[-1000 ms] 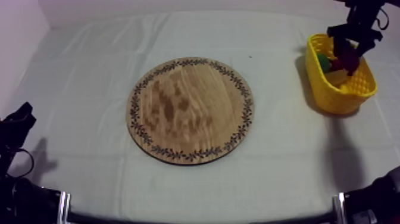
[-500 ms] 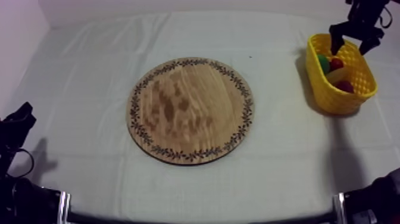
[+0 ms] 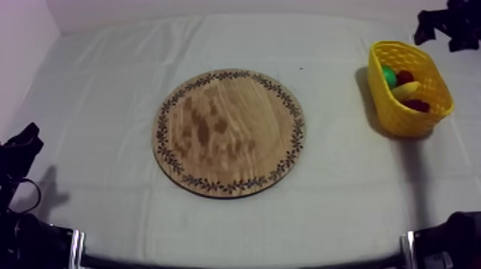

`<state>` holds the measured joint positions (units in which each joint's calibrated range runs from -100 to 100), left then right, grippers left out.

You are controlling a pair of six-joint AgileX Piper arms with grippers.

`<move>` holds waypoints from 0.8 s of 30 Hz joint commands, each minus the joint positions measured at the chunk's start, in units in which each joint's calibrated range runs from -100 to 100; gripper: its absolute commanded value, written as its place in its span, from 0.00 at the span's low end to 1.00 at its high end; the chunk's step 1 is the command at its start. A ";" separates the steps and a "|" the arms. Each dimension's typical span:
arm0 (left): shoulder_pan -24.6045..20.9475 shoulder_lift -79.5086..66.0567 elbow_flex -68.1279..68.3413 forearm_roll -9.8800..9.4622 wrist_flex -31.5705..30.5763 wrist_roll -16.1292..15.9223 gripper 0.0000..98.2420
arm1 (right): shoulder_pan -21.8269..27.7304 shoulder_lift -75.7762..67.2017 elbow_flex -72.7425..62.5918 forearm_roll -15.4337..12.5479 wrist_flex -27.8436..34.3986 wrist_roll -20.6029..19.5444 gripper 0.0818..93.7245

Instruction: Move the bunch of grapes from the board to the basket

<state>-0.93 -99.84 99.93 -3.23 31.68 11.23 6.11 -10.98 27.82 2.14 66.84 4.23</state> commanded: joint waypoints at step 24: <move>0.02 0.01 -0.04 0.03 0.01 -0.02 0.00 | 0.53 -61.26 56.12 -12.79 -24.49 14.16 0.24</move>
<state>-0.93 -99.84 99.93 -3.23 31.68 11.23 6.51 -65.99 80.29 -9.87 42.80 16.26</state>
